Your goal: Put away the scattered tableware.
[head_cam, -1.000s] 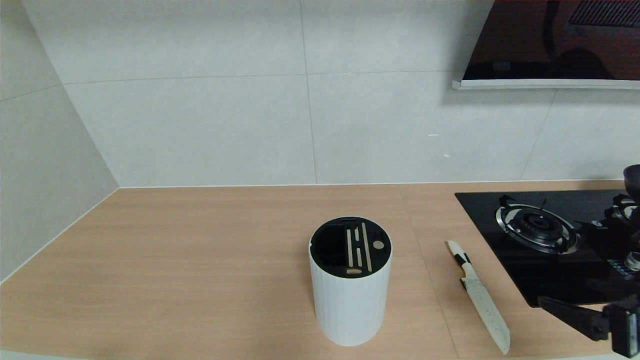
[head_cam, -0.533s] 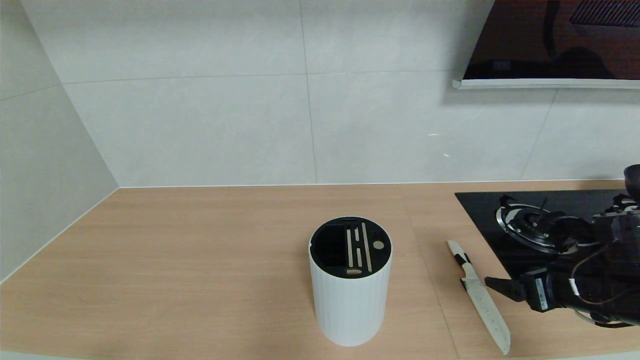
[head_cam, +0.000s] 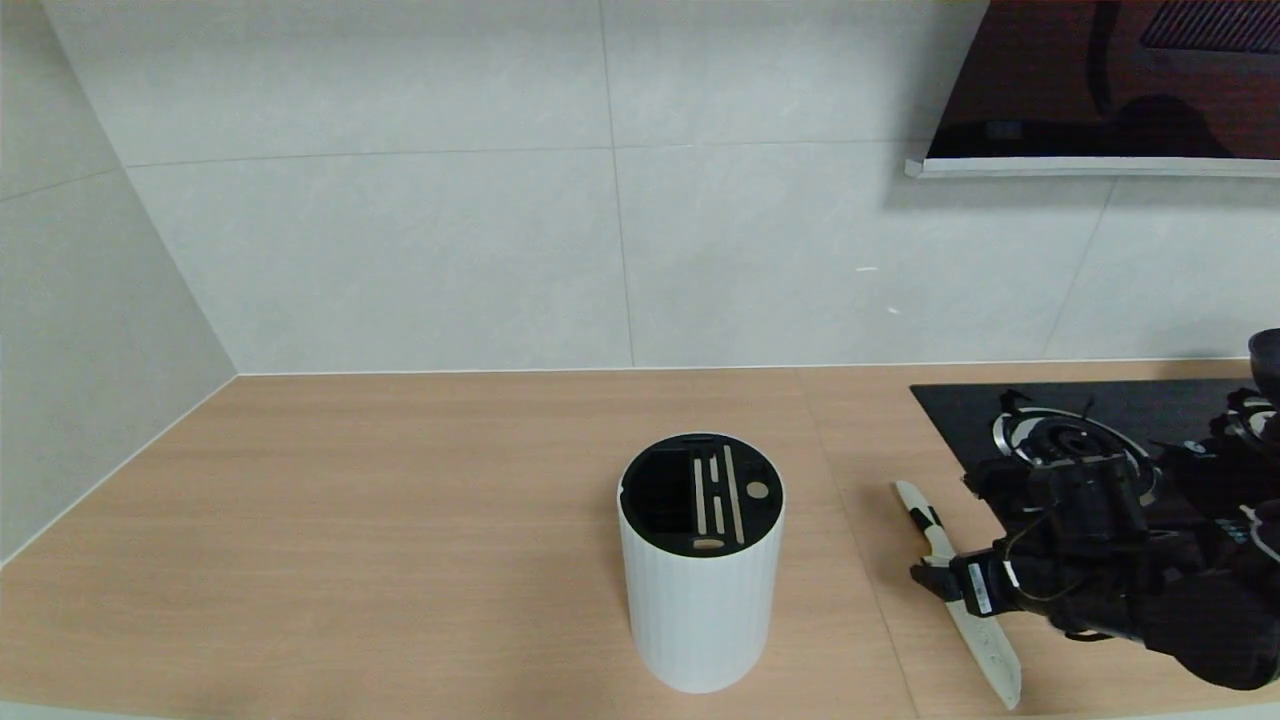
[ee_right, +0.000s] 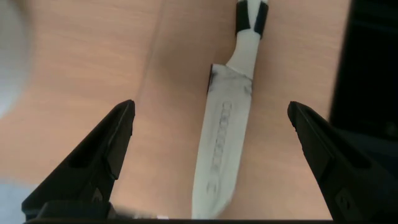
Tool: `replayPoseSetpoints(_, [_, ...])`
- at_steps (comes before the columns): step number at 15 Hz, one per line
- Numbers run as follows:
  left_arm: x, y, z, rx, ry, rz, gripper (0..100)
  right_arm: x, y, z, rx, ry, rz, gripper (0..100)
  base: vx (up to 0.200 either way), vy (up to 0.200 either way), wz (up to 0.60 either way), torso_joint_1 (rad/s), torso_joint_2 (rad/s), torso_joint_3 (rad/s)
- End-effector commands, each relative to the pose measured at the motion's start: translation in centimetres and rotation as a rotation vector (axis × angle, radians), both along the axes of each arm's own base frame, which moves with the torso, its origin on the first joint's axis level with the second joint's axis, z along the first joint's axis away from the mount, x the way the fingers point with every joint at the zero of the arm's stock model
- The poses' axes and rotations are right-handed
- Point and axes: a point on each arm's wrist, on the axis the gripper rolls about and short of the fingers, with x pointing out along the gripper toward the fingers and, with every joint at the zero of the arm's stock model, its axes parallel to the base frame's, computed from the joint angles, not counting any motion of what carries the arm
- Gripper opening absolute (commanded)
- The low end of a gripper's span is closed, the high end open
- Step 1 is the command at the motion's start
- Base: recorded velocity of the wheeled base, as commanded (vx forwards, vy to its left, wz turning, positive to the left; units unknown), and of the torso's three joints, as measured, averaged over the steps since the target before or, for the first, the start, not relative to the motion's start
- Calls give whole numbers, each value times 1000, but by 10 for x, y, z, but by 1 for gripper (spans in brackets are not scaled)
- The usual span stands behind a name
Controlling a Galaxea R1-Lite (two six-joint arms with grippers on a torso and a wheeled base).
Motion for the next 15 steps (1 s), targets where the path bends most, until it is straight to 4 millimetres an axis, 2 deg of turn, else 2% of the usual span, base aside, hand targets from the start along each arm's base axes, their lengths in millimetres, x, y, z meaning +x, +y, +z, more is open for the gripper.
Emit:
replayPoseSetpoints(1, [0,0,0,0,1,-1,100,11,3,-32,-23,74,-7,100,0,0,0,0,0,0])
replayPoseSetpoints(7, [0,0,0,0,1,1,100,25,-5,-41,-29,46,-65,100,0,0,0,0,0,0])
replayPoseSetpoints(15, [0,0,0,0,1,1,100,27,-6,-45,-31,41,-71,100,0,0,0,0,0,0])
